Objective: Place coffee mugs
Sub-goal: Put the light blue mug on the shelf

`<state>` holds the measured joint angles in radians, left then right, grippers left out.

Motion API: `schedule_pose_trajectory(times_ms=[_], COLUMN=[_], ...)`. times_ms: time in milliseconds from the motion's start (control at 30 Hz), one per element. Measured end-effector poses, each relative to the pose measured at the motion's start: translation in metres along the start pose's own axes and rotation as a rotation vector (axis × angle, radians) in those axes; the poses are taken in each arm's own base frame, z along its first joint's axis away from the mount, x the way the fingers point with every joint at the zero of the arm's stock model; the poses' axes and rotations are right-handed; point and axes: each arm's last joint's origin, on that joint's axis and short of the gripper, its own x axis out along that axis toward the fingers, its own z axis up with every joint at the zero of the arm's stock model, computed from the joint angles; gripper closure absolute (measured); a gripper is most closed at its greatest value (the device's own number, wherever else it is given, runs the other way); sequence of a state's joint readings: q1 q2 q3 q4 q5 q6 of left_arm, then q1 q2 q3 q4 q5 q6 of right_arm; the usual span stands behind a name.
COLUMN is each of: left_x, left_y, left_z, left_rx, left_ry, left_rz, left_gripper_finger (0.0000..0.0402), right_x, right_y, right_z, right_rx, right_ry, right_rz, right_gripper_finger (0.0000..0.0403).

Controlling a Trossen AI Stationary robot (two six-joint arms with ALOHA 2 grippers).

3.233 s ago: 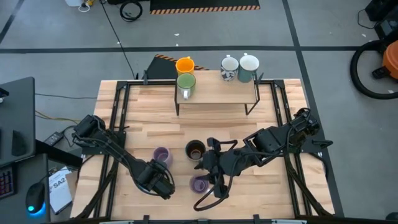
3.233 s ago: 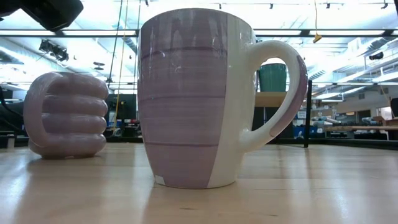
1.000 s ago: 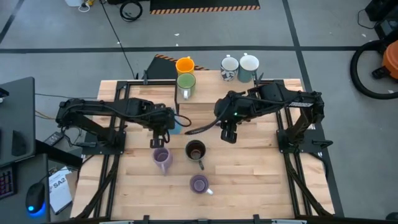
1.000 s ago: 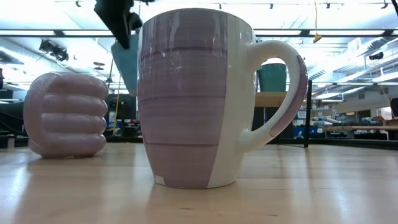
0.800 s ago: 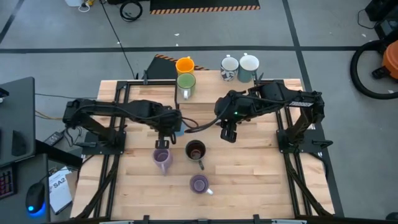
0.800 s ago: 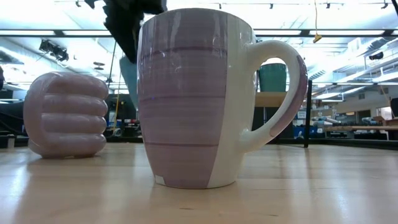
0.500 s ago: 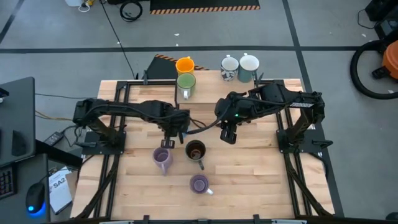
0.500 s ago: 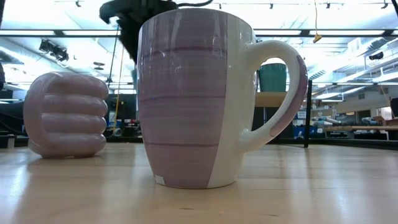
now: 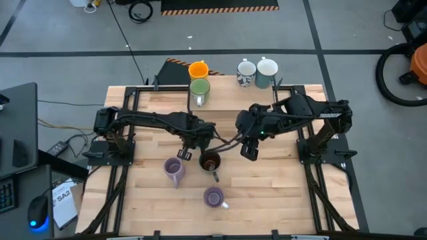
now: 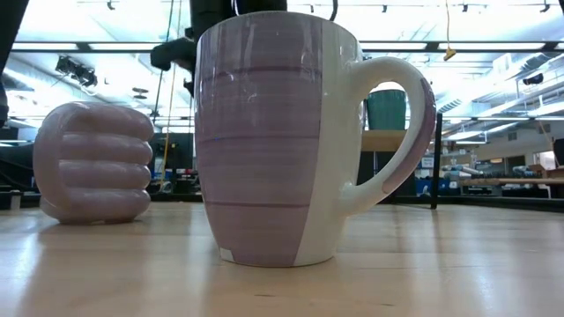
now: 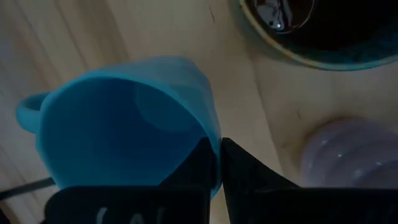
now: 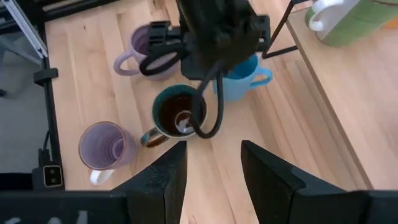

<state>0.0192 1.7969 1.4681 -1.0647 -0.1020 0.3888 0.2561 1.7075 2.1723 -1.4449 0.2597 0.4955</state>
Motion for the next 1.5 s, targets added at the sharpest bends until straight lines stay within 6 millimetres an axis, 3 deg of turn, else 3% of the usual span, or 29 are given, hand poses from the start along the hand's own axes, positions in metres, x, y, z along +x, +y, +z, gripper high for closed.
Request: schedule_pose_trajectory(times_ms=[367, 800, 1067, 1500], left_x=[0.022, 0.026, 0.025, 0.024], left_y=[0.0, 0.002, -0.001, -0.002], left_z=[0.014, 0.019, 0.022, 0.024], left_rx=[0.22, 0.434, 0.441, 0.342], left_ry=[-0.008, -0.027, -0.033, -0.046], left_rz=[0.031, 0.079, 0.11, 0.116], left_gripper_finger=[0.0378, 0.0367, 0.0349, 0.0266], right_x=[-0.006, -0.01, -0.011, -0.012], right_y=[0.016, 0.028, 0.03, 0.033], right_z=[-0.009, -0.015, -0.016, -0.018], right_rx=[-0.006, -0.028, -0.034, -0.039], right_ry=[-0.026, -0.047, -0.046, -0.058], right_rz=[-0.012, 0.001, 0.005, -0.007], right_gripper_finger=[0.0246, 0.0246, 0.0246, 0.0246])
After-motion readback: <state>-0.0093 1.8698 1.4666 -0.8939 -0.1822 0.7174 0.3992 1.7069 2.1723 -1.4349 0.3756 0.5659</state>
